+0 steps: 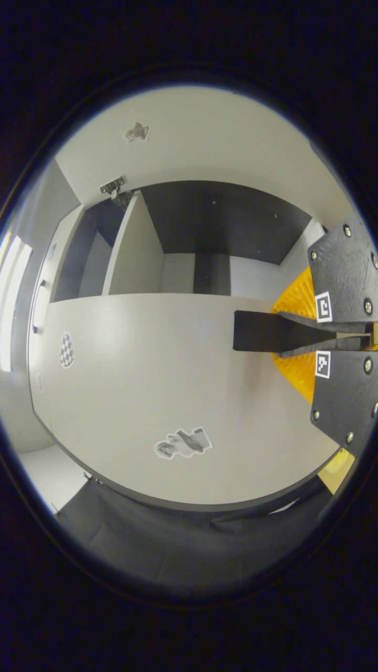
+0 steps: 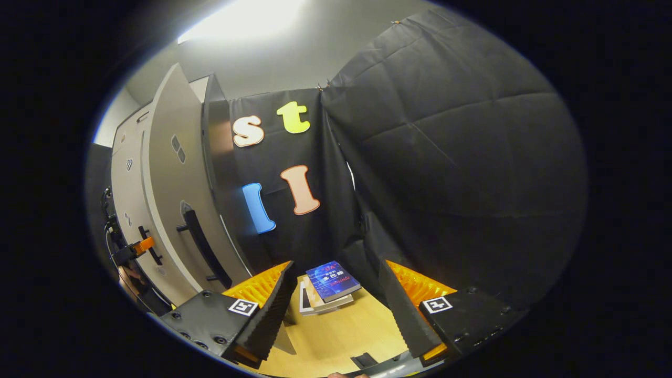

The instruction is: Open the right door of the double-door shoe cabinet with the right hand, and open the left door with the left hand.

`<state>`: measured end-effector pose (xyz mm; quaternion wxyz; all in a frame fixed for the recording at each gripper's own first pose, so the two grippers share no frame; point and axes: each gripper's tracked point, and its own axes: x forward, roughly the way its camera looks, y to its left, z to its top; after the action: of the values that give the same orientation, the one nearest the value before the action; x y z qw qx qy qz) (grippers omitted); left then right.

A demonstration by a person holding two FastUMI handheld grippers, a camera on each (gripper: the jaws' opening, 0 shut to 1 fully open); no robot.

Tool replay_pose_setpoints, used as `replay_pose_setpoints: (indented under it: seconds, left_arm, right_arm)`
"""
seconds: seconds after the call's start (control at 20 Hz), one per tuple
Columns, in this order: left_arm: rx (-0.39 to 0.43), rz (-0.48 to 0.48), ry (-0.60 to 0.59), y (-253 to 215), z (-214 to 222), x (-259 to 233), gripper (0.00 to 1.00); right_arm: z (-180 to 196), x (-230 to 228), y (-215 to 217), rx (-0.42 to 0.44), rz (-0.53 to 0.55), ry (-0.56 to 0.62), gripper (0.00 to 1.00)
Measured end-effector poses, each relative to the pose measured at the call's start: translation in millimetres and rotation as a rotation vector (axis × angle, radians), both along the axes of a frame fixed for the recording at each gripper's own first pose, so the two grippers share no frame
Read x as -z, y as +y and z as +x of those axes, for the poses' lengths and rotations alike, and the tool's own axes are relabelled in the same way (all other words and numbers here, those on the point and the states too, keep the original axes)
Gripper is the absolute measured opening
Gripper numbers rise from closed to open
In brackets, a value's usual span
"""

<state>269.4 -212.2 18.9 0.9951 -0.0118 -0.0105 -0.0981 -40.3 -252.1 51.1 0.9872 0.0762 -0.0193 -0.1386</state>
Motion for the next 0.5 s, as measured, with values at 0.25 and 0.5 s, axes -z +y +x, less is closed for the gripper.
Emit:
replay_pose_setpoints:
  seconds: [0.25, 0.5]
  left_arm:
    - [0.056, -0.016, 0.025, 6.8, -16.5, 0.0, 0.05]
    - [0.07, -0.023, 0.037, 20.0, -43.8, -5.3, 0.05]
  right_arm:
    - [17.4, -6.2, 14.2, -0.058, -0.014, -0.006, 0.92]
    - [35.5, -14.0, 35.0, -0.104, -0.035, -0.008, 0.92]
